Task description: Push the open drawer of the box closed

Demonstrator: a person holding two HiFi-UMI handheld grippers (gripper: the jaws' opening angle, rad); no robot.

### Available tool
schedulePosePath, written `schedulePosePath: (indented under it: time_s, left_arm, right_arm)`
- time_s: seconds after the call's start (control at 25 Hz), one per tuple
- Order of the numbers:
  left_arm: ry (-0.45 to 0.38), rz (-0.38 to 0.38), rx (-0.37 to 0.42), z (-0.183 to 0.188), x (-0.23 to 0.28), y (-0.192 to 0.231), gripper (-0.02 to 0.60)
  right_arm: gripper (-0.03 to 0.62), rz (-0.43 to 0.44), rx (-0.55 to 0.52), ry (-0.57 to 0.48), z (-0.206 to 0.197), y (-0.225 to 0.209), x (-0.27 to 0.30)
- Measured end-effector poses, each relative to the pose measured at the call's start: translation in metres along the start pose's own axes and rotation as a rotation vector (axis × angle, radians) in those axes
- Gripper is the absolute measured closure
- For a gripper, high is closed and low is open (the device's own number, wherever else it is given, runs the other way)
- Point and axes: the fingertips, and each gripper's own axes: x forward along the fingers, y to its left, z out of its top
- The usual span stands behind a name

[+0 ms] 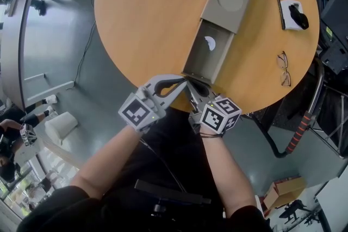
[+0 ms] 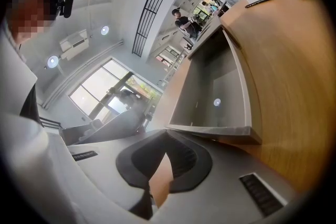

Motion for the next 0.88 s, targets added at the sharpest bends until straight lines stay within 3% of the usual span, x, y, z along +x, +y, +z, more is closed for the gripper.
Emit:
schedulePosePath:
  time_s: [0.32,0.88]
  left_arm:
    - [0.012,-0.015,-0.014,0.009,0.016,0.014,0.549]
    - [0.027,-0.026,-0.016,0.016,0.037,0.033,0.549]
  right_arm:
    - [0.586,0.006,0.038,0.05,0.006,-0.004,0.006]
    - [0.588,0.018,0.052,0.034,0.03,-0.009,0.014]
